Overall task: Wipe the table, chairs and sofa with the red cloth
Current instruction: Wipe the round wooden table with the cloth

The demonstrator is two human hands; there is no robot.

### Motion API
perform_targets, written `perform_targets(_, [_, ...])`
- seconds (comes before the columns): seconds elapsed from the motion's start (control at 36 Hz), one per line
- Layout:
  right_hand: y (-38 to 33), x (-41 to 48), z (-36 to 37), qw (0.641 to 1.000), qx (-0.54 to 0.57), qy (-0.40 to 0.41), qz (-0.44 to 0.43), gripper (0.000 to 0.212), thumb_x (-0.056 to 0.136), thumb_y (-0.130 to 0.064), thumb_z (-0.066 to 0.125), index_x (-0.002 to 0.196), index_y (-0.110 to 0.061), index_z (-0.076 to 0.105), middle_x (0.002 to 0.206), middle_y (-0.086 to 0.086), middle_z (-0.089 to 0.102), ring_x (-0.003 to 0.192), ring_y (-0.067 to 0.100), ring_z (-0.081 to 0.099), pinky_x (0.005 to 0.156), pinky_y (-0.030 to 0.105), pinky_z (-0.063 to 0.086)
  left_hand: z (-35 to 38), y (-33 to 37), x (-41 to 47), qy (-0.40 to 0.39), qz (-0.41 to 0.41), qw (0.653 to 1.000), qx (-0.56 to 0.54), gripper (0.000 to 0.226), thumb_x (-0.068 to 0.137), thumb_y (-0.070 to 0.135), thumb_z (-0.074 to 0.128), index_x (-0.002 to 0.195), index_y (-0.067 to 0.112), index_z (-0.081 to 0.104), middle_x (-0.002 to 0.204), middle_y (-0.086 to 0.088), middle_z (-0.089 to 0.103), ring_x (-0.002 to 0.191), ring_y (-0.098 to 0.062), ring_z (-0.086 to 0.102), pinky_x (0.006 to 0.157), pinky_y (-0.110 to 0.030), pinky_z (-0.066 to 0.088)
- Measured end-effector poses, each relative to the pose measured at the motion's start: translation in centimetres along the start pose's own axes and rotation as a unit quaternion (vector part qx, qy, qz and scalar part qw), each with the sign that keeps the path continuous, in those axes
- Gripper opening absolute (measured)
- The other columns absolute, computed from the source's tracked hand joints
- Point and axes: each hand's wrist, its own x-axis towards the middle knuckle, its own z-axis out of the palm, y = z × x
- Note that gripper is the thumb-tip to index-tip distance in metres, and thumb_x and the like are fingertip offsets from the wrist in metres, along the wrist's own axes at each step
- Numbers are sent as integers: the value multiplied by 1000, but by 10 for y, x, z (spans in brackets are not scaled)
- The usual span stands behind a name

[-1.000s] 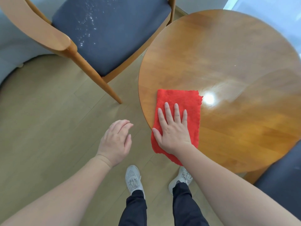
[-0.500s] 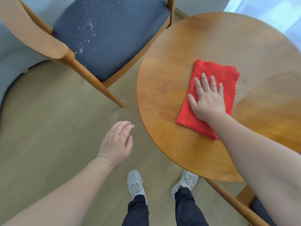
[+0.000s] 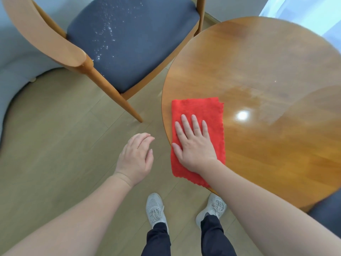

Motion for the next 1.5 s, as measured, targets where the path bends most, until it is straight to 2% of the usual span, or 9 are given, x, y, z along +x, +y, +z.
perform_targets(0.28, [2,70,-28,999,3,29,-26,65,97,-54,15,154,-25,6,162,0,-4,148,28,-11,118,51,-6,-6,-7,0,4,-11,1000,8,42,87,27,40,116,6,61,121,-9,58,116,-25,49,97,-33,36])
perform_targets(0.5, [69,100,-48,997,4,65,43,62,98,-51,16,154,-27,9,162,-2,0,149,25,-5,119,49,-2,-5,18,34,-1,5,1000,-5,42,89,28,38,119,8,59,123,-7,56,120,-23,47,101,-37,41])
perform_targets(0.61, [105,95,-51,995,-1,70,66,62,98,-51,15,154,-28,8,162,-2,0,149,24,-5,120,48,-2,2,39,51,-11,25,1000,-14,43,91,29,37,122,9,58,126,-6,55,122,-22,47,103,-36,38])
perform_targets(0.69, [121,88,-52,996,-13,61,62,62,99,-51,14,155,-27,6,162,-1,-2,149,24,-7,120,47,-3,8,50,59,11,2,999,-42,42,91,30,38,122,9,58,126,-5,55,121,-20,46,102,-32,37])
perform_targets(0.81, [100,86,-50,998,-26,49,41,65,97,-52,12,155,-23,2,162,3,-6,148,30,-10,118,52,-4,11,50,56,62,-29,995,-72,38,90,24,41,117,6,60,120,-7,57,115,-21,49,102,-30,37])
perform_targets(0.92, [51,97,-45,999,-6,41,-15,66,97,-52,13,154,-22,2,162,4,-6,147,33,-12,117,54,-7,10,35,49,70,-37,995,-53,38,88,22,41,113,3,62,116,-11,59,111,-27,52,100,-33,37])
perform_targets(1.06, [23,124,-46,998,8,51,-21,65,97,-52,15,154,-22,4,162,4,-5,147,33,-11,117,54,-7,2,15,50,62,-64,996,-22,41,88,24,40,115,3,61,118,-12,58,112,-29,52,101,-33,35])
perform_targets(1.28, [44,146,-56,997,9,69,-34,62,98,-51,17,154,-26,10,162,0,1,149,28,-4,119,51,-3,-1,14,55,63,-55,996,-6,40,88,23,41,115,3,61,117,-11,58,112,-26,50,100,-29,33])
perform_targets(1.5, [112,117,-58,996,12,80,47,62,98,-52,16,155,-27,10,162,-1,1,149,26,-4,119,48,-2,4,33,62,33,-36,999,2,42,89,28,39,117,5,60,120,-8,58,116,-22,48,100,-32,38])
